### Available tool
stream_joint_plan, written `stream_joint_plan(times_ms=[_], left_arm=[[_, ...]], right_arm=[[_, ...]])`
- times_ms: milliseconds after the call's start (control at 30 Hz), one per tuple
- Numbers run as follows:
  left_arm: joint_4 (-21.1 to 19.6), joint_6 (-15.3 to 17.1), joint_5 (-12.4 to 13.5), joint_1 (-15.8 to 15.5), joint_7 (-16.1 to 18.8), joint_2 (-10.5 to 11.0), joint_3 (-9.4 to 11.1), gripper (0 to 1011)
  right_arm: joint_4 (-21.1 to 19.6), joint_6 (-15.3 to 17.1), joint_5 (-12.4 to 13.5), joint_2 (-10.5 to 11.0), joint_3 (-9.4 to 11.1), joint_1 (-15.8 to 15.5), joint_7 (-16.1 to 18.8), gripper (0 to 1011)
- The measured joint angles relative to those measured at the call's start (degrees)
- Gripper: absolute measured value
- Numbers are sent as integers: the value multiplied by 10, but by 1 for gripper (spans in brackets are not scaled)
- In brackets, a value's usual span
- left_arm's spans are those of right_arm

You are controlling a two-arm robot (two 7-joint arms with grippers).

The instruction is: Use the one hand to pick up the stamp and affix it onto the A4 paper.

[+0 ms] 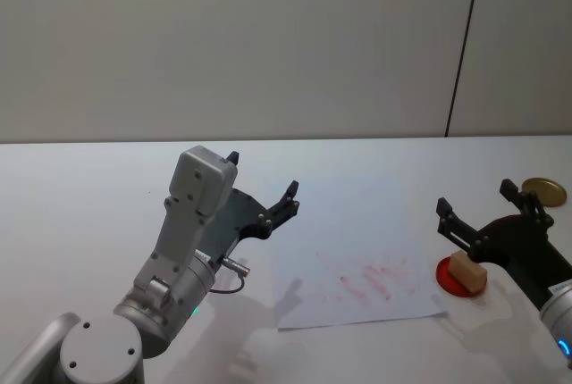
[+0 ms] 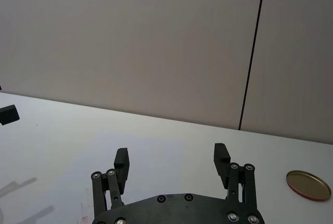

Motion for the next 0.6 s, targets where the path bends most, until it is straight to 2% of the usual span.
stream_joint_plan(times_ms=[600], left_arm=[[0, 0, 0, 0, 0, 0, 0, 993]], right_arm=[[0, 0, 0, 0, 0, 0, 0, 1001]])
